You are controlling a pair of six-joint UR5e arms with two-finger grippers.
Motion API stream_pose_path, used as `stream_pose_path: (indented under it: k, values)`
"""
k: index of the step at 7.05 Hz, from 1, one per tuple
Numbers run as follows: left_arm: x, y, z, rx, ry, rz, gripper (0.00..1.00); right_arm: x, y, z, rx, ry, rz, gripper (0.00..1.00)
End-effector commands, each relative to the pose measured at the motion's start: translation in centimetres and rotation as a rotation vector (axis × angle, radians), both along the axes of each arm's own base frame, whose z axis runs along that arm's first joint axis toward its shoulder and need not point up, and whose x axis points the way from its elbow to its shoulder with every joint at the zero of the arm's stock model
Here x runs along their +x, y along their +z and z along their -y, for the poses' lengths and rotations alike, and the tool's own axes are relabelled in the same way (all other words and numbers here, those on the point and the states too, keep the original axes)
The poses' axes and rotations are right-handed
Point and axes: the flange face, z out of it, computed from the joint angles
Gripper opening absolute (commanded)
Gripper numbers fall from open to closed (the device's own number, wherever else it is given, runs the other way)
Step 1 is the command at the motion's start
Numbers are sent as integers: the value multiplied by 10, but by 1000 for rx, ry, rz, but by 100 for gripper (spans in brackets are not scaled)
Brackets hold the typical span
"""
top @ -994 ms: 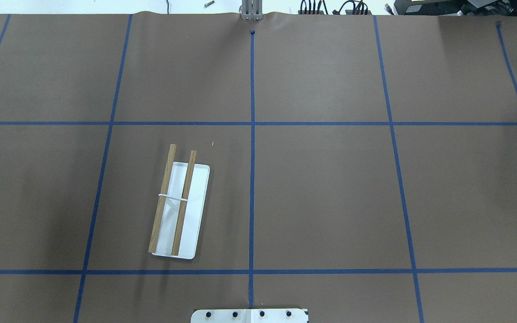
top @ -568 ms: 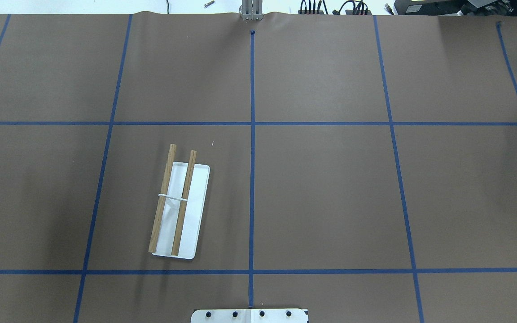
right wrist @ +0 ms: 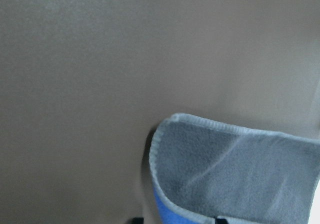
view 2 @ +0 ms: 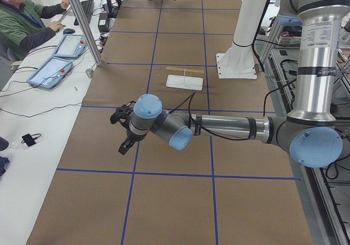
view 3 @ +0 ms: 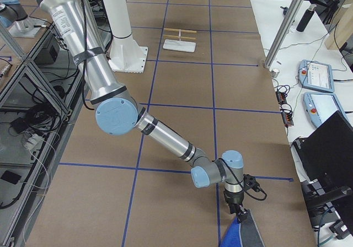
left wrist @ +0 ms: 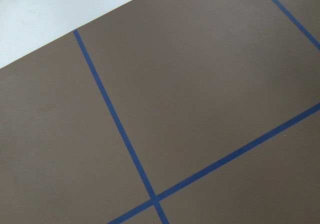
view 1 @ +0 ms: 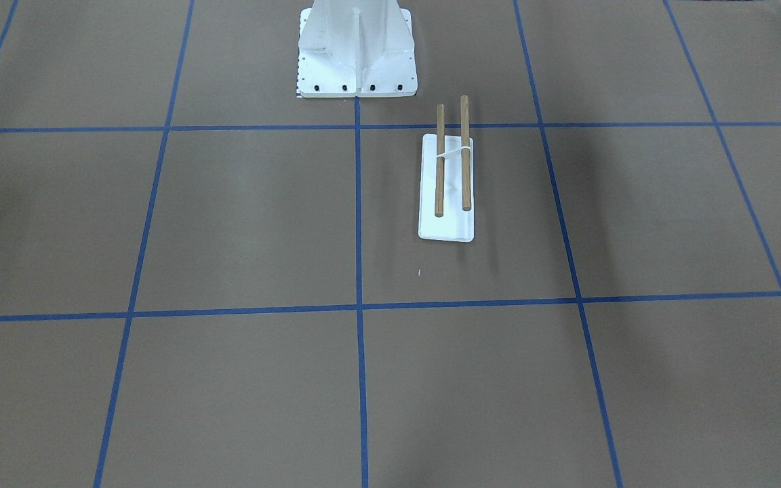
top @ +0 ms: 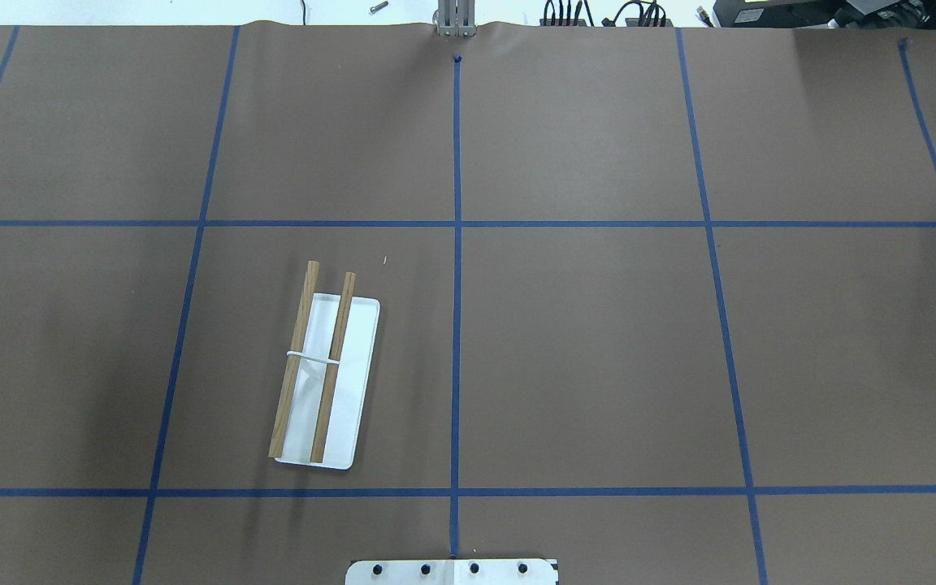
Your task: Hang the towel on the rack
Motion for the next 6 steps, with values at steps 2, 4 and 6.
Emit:
stream_pose_path:
  k: [2, 4, 6]
  values:
    - [0, 4, 1, -8, -1, 0, 98, 3, 4, -1, -6, -20, -9, 57]
    - [0, 4, 1, -8, -1, 0, 98, 0, 4, 5, -15, -21, -22, 57]
    - [0, 4, 1, -8, 1, 0, 98, -1, 1, 14, -22, -19, -37, 57]
